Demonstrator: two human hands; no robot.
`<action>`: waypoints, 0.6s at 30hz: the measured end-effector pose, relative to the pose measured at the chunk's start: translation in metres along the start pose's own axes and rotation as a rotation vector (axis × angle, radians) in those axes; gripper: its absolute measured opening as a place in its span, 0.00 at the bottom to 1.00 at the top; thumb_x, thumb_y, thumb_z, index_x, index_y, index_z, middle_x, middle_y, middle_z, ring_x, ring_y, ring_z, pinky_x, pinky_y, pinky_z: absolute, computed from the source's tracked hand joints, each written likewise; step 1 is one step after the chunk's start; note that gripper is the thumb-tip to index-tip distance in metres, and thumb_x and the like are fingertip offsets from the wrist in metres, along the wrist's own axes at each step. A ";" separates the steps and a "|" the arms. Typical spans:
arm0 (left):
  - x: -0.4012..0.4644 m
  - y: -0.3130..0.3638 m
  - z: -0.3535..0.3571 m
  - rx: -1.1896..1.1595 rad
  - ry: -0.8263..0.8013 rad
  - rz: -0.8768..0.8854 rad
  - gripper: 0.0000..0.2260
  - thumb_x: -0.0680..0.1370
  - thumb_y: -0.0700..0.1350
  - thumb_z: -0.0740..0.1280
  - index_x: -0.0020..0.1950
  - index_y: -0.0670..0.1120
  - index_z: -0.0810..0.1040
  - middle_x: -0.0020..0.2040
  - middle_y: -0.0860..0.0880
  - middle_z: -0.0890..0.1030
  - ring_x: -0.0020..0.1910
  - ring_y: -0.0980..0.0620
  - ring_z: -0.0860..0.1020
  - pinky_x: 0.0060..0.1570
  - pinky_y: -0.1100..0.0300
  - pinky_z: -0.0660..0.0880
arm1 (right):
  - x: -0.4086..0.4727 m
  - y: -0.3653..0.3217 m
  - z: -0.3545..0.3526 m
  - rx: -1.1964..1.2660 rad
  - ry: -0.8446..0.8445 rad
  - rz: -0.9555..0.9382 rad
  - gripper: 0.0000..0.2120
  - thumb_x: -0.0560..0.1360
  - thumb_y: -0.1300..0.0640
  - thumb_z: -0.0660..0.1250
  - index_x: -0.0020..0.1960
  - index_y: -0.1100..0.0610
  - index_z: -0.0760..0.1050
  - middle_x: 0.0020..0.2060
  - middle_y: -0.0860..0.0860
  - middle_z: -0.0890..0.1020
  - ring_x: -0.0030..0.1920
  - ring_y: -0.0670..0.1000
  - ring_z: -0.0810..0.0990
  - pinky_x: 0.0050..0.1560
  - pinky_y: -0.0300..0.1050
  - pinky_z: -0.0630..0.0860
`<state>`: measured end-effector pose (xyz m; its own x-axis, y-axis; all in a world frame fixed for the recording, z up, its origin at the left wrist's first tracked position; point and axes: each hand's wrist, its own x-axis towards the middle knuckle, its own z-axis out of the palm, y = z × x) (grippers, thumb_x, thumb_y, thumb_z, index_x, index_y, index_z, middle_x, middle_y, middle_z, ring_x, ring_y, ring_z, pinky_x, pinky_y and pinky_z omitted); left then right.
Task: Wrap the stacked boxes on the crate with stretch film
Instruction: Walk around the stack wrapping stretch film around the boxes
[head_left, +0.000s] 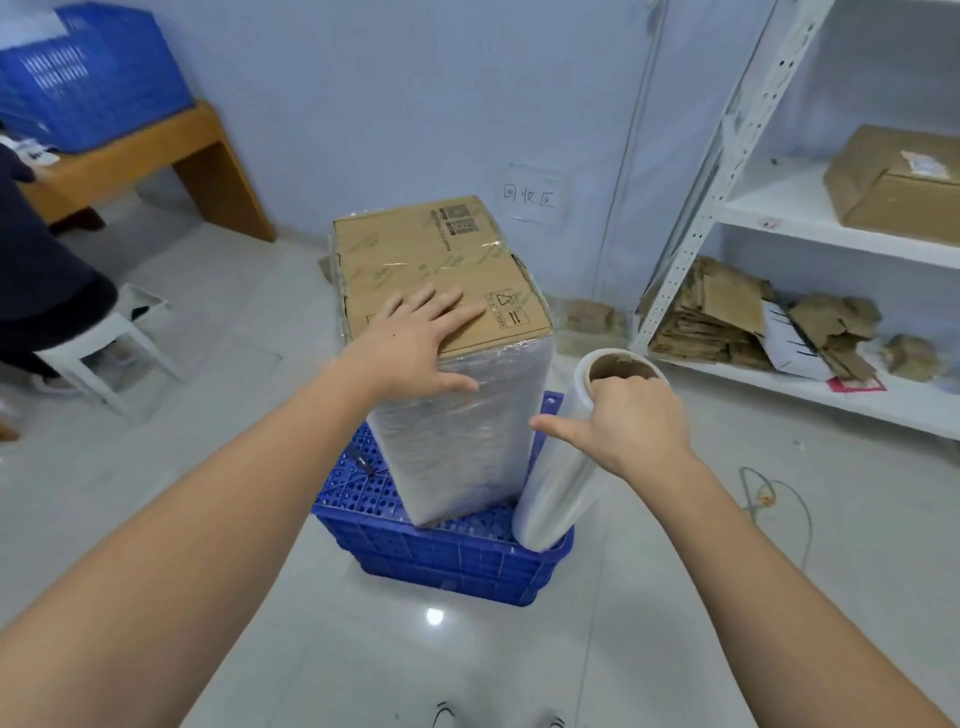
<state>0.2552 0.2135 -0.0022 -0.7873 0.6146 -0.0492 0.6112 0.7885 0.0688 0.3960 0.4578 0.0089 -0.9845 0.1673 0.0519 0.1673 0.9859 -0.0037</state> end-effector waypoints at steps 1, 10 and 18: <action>0.002 0.003 0.002 -0.003 0.017 0.000 0.44 0.73 0.78 0.60 0.83 0.67 0.43 0.85 0.55 0.47 0.84 0.47 0.45 0.81 0.40 0.44 | -0.001 -0.002 0.000 -0.010 0.005 0.010 0.40 0.61 0.16 0.53 0.32 0.55 0.73 0.25 0.49 0.76 0.29 0.51 0.75 0.34 0.47 0.76; 0.006 0.011 0.004 0.020 0.021 -0.027 0.41 0.76 0.75 0.59 0.83 0.66 0.43 0.85 0.55 0.46 0.84 0.46 0.45 0.81 0.40 0.45 | -0.030 0.009 0.000 -0.030 0.018 -0.207 0.28 0.73 0.30 0.61 0.30 0.53 0.66 0.26 0.47 0.72 0.36 0.53 0.73 0.35 0.46 0.65; 0.003 0.017 0.004 0.032 0.014 -0.039 0.40 0.76 0.75 0.58 0.82 0.66 0.42 0.85 0.55 0.46 0.84 0.46 0.44 0.81 0.40 0.44 | -0.072 -0.017 0.013 -0.099 0.123 -0.771 0.20 0.59 0.36 0.78 0.28 0.51 0.76 0.20 0.46 0.72 0.30 0.50 0.68 0.30 0.39 0.65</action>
<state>0.2633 0.2285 -0.0056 -0.8116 0.5830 -0.0374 0.5819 0.8125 0.0353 0.4631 0.4290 -0.0077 -0.8130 -0.5710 0.1139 -0.5510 0.8177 0.1667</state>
